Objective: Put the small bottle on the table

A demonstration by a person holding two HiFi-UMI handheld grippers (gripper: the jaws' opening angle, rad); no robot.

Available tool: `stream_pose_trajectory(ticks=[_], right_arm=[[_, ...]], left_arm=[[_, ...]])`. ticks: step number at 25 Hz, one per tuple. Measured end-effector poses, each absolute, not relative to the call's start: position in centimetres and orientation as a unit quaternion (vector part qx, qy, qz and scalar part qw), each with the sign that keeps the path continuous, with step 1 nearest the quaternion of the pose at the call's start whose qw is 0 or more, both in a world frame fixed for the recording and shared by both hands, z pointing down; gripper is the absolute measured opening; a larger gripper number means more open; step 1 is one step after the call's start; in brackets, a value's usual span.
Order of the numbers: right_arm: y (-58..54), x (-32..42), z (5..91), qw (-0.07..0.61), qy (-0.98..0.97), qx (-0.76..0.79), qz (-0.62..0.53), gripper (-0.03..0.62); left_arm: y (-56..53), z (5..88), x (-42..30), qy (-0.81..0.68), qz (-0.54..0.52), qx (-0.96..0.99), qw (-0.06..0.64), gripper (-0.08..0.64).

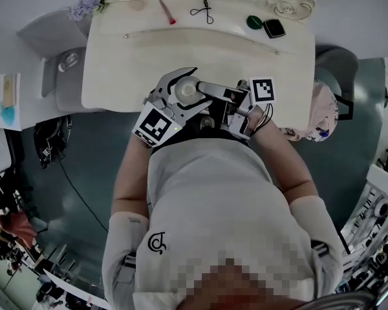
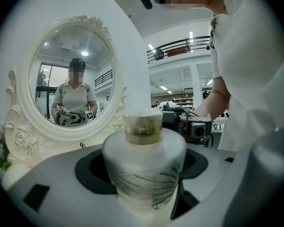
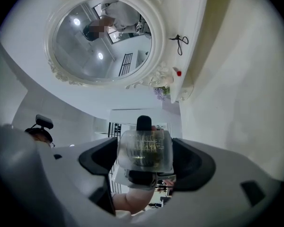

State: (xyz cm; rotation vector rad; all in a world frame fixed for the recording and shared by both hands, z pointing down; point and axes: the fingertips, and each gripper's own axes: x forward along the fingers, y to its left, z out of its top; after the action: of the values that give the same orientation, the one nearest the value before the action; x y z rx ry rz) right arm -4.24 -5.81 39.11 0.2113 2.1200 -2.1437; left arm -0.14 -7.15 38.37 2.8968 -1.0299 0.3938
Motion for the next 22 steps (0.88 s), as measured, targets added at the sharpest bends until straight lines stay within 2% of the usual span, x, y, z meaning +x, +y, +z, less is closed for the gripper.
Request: stream_pose_trajectory(ticks=[12, 15, 17, 22], right_arm=[[-9.6, -5.6, 44.8, 0.090, 0.693, 0.014, -0.715, 0.365], [-10.4, -5.8, 46.7, 0.071, 0.705, -0.020, -0.705, 0.373], [-10.8, -5.9, 48.0, 0.052, 0.716, -0.043, -0.695, 0.403], [-11.5, -5.5, 50.2, 0.020, 0.724, -0.097, -0.682, 0.373]], left_arm=[[-10.4, 44.2, -1.4, -0.266, 0.138, 0.953, 0.036, 0.353], [-10.9, 46.2, -2.1, -0.267, 0.149, 0.951, 0.044, 0.353], [-11.0, 47.4, -2.5, -0.262, 0.154, 0.951, 0.052, 0.351], [-11.4, 50.2, -2.8, -0.252, 0.171, 0.951, 0.060, 0.353]])
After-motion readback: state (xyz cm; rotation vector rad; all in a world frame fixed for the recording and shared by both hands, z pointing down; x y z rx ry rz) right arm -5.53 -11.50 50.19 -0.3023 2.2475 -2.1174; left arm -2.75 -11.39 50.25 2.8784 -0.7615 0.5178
